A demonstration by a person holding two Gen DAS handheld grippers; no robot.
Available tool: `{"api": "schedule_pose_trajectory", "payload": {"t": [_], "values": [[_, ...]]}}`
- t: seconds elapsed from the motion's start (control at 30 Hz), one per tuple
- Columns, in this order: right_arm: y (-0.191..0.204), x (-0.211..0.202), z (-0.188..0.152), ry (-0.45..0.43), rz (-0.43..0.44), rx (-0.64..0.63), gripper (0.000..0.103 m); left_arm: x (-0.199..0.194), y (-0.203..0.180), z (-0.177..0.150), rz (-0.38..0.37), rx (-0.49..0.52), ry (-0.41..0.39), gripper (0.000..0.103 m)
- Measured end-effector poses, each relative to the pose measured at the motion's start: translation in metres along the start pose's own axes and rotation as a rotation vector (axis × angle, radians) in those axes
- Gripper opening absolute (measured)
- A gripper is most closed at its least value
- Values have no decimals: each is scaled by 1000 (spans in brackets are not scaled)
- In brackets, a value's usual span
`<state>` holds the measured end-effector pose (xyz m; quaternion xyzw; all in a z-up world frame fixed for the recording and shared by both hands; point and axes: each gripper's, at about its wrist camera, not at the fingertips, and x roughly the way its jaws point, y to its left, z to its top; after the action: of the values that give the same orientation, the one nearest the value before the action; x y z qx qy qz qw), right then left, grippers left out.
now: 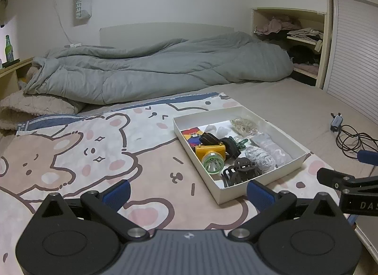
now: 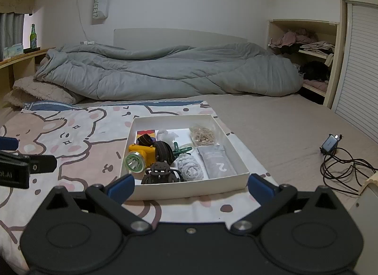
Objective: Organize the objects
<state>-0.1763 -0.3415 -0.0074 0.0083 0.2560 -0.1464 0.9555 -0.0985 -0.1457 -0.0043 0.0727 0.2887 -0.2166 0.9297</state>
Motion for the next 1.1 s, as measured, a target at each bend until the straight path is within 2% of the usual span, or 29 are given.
{"api": "schedule_pose_trajectory", "payload": {"t": [1.1], "values": [[5, 1, 0, -8, 14, -5, 103, 2, 3, -3, -9, -15, 7, 103]]}}
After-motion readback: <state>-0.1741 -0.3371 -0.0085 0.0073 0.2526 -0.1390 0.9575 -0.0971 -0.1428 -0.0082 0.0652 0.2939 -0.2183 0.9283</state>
